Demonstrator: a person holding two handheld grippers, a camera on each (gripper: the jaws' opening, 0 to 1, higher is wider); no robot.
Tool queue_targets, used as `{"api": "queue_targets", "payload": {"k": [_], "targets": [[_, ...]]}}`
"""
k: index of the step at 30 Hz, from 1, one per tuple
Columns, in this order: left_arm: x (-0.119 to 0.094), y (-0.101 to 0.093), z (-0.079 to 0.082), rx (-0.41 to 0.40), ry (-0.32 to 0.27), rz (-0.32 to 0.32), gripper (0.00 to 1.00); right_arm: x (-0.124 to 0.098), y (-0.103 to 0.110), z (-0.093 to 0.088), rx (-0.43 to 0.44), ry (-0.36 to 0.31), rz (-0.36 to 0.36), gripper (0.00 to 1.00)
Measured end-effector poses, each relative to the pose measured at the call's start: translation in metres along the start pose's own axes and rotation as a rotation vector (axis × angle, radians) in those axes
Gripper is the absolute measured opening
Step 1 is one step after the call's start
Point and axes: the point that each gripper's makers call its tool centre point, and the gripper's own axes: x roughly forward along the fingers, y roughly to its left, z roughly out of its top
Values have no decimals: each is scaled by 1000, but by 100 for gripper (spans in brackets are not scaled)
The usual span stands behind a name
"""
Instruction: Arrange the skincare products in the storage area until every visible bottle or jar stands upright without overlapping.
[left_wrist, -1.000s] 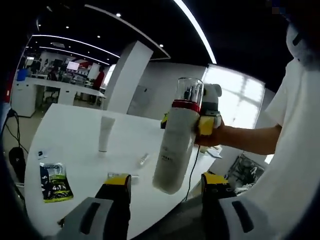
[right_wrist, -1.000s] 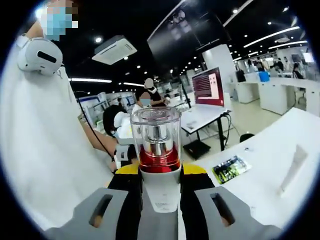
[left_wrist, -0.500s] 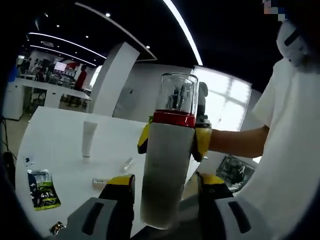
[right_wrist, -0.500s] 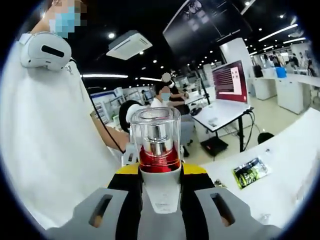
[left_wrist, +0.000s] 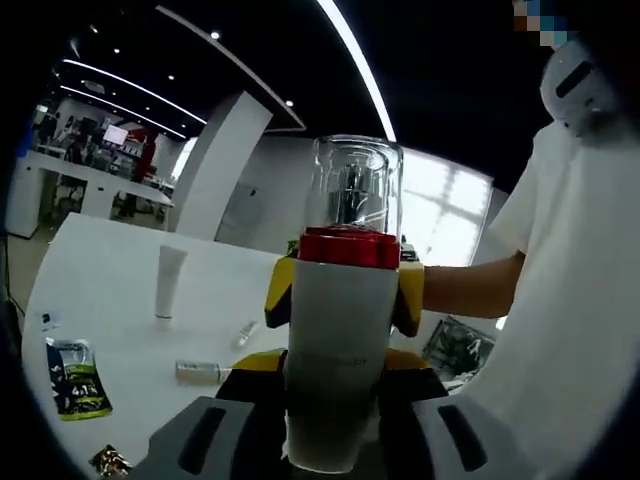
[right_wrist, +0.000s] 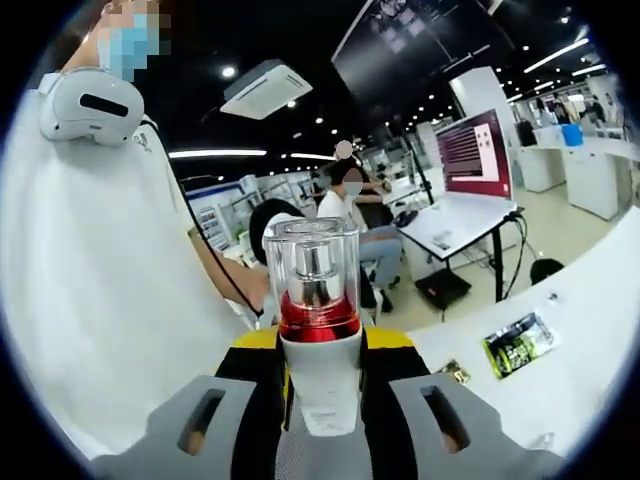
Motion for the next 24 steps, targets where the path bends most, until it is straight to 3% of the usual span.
{"api": "queue_targets", "payload": {"k": [3,11,16,20,22,24], "targets": [[2,8,-1,78,12,56,41,1,0,-2,5,-5,1,25],[5,-7,-4,35,18,-35,37,6,7,3,18,-25,25,25],[0,-2,-4,15,16,-14,38,1,6,2,-4,-23,0,25],[-6,-5,2,-9,-18,-38,34,-7,4,4,20,-51,-12,25],[-5,-10,0,13,-1,-63,32,-6,7,3,30,-57,-7,25],[-3,-8,-6,54,43,-44,32,-4,8,0,13,-49,-17,26]]}}
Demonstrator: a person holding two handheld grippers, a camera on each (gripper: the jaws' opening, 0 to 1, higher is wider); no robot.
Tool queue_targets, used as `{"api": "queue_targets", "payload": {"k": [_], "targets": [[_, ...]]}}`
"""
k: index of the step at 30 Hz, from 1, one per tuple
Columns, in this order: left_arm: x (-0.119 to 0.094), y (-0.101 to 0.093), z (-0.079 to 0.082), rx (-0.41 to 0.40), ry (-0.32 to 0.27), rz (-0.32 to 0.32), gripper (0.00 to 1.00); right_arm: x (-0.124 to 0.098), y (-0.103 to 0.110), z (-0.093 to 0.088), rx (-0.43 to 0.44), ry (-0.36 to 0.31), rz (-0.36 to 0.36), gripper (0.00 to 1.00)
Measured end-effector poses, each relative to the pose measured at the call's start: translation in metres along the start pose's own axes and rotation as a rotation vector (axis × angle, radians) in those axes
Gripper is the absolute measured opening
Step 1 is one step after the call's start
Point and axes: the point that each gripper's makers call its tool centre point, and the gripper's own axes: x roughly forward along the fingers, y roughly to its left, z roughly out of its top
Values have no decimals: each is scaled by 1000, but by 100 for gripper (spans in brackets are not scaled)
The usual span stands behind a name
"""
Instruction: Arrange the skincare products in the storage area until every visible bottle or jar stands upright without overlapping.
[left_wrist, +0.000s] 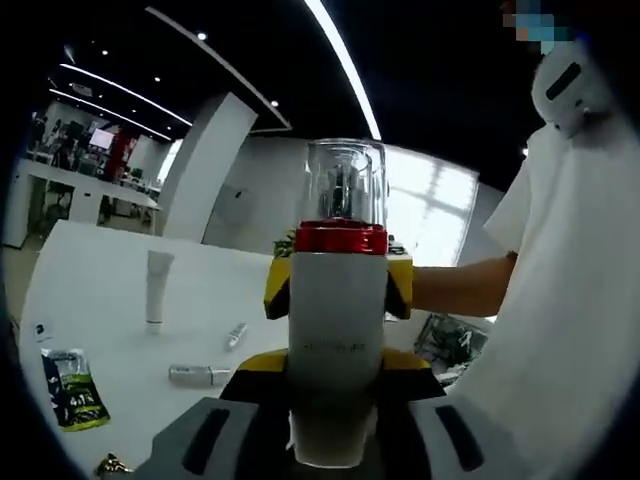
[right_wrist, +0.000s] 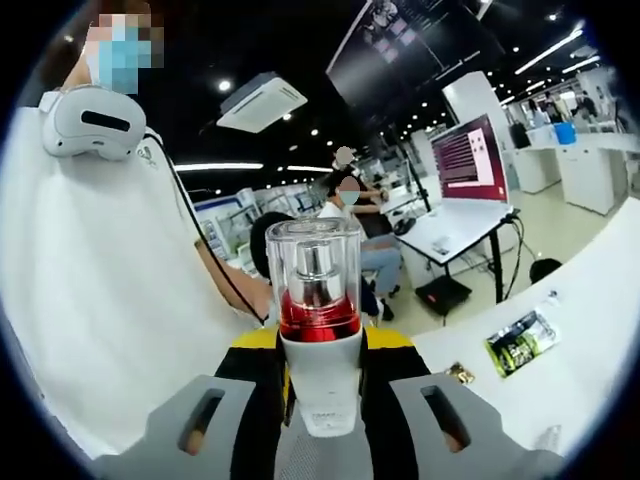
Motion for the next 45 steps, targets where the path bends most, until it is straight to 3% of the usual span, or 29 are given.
{"api": "queue_targets", "payload": {"k": [2,7,10,12,15,17,21,23,30,32,37,39,45], "targets": [[0,0,-4,29,24,6,31,1,-1,-4,7,6,-12,26],[-2,2,0,0,-8,37,31,2,-6,1,35,-43,-55,27],[-5,6,11,-66,-52,49,31,3,-14,13,58,-97,-140,27],[-8,14,18,-66,-67,88,30,1,-22,19,49,-124,-206,28],[-13,30,22,-35,-48,162,30,0,-35,24,36,-118,-327,28],[-15,38,22,-6,-22,210,30,2,-40,24,66,-115,-377,29],[-21,51,19,30,19,310,30,3,-48,24,41,-91,-486,29],[-24,53,17,83,61,355,30,6,-48,23,49,-79,-505,29],[-26,61,13,106,104,416,30,8,-60,19,181,-133,-603,28],[-27,63,12,103,106,430,31,8,-62,21,199,-164,-617,28],[-31,64,13,112,100,455,31,12,-59,23,168,-150,-628,27],[-33,62,15,124,87,456,31,12,-56,26,131,-151,-613,26],[-36,57,26,115,38,430,31,8,-54,34,141,-187,-539,25]]}}
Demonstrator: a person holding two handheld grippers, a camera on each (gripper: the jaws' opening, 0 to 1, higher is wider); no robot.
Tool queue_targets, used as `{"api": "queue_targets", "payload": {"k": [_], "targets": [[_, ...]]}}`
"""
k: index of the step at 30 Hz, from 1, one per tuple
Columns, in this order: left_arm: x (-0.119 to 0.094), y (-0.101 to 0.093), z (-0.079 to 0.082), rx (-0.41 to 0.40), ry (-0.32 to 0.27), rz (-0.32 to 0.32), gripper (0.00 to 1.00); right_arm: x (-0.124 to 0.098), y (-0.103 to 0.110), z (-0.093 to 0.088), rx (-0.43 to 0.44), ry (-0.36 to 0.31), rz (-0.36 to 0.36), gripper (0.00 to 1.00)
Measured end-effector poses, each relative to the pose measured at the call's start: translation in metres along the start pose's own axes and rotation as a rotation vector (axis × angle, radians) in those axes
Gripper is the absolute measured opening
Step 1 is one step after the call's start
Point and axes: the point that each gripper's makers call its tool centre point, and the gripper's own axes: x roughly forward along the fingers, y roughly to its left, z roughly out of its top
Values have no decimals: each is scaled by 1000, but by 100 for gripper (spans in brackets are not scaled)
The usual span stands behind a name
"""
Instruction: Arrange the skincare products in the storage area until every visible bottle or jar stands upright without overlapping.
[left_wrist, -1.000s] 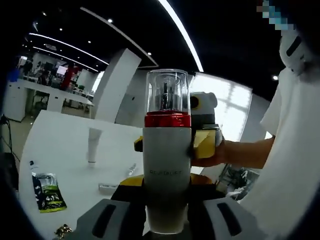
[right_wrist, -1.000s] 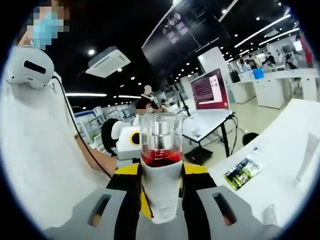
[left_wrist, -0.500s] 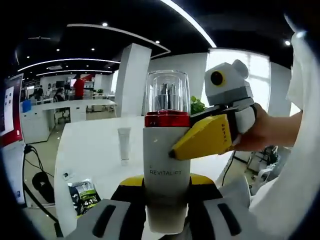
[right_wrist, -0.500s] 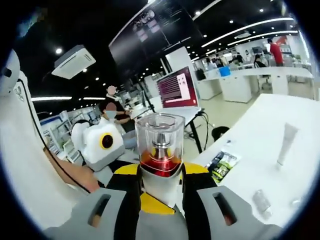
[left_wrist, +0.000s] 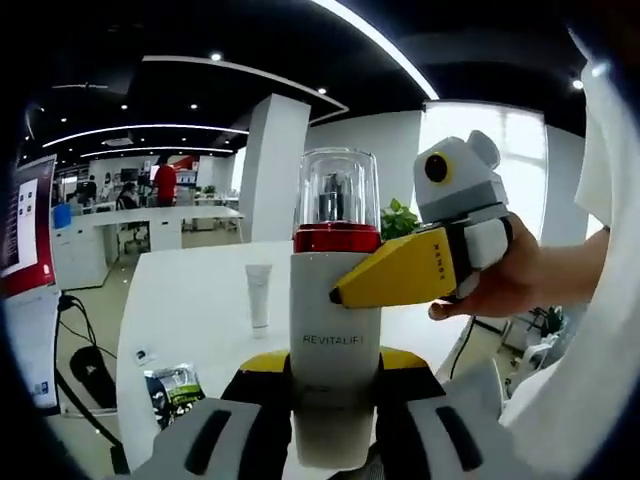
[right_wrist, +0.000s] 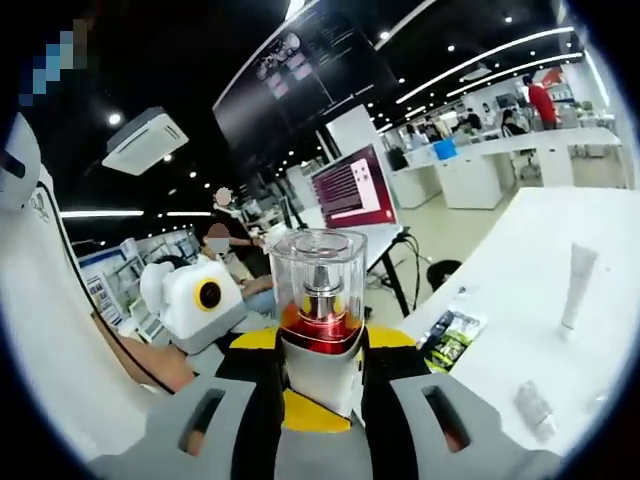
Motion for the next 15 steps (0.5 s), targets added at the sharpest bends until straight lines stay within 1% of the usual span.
{"api": "queue_targets", "payload": {"k": [1,2,4,5,6,7,8,9,10,12,13,14,15], "targets": [[0,0,1,2,-2,-3,31,0,2,0,-9,1,10,25],[-1,-2,1,11,-5,-14,31,0,6,0,-50,11,29,25],[-2,-6,0,5,-11,-42,31,-1,11,-1,-75,29,43,25],[-3,-10,0,1,-14,-65,32,-2,13,-2,-108,39,60,25],[-4,-15,0,-22,-28,-98,32,-3,17,-3,-122,46,76,25],[-5,-18,1,-38,-36,-117,33,-4,18,-3,-125,49,88,25],[-7,-23,1,-47,-45,-153,33,-7,27,-5,-168,59,138,25],[-9,-27,2,-53,-53,-175,34,-8,30,-5,-180,65,152,25],[-11,-31,2,-48,-56,-200,35,-11,39,-6,-187,73,193,25],[-14,-38,3,-54,-59,-231,36,-15,47,-6,-210,77,232,25],[-16,-45,4,-66,-61,-267,37,-17,53,-6,-228,81,263,25],[-18,-52,6,-94,-66,-311,38,-21,60,-7,-238,82,303,25],[-19,-56,7,-113,-68,-332,39,-22,63,-6,-238,75,317,25]]}}
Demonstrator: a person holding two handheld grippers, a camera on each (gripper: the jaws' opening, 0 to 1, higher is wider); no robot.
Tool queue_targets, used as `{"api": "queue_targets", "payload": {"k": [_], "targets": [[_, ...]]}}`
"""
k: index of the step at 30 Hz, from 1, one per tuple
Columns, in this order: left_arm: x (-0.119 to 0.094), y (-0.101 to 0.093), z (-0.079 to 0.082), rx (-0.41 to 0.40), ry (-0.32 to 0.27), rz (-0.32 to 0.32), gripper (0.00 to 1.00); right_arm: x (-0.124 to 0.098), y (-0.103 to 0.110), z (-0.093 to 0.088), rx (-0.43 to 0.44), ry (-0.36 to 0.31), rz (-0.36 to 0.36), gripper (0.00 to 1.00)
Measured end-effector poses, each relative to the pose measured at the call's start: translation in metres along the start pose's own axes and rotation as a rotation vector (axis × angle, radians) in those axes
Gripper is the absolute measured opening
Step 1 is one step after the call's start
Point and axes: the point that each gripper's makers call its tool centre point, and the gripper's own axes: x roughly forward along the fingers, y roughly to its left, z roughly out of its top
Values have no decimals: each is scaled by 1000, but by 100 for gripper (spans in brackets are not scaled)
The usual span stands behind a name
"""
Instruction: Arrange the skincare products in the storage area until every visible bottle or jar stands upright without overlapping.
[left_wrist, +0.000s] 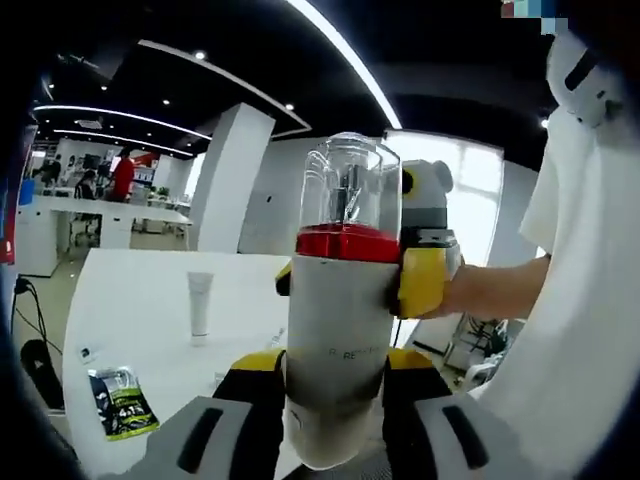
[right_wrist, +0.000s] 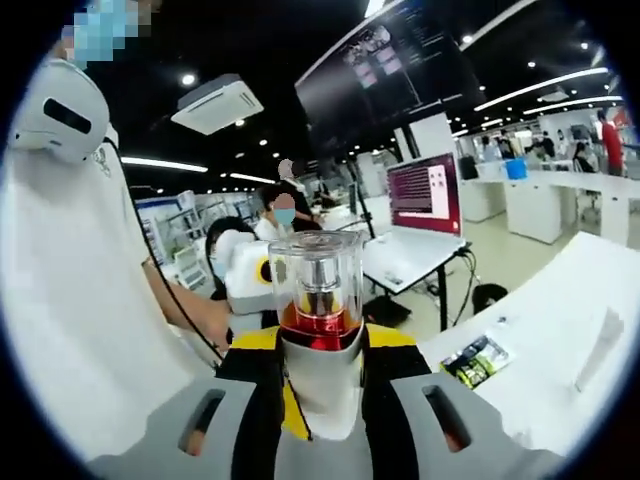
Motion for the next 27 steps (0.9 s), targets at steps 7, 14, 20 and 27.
{"api": "queue_targets", "payload": {"k": [7,14,20,27], "targets": [[1,-13,3,-24,-22,-60,41,-4,11,5,28,-39,62,26],[0,-26,2,-51,-22,-102,41,-2,23,6,37,-44,133,26],[-6,-27,2,-52,-11,-101,40,2,23,7,72,-46,158,26],[-13,-29,2,-34,-13,-89,38,10,28,8,89,-23,182,27]]}}
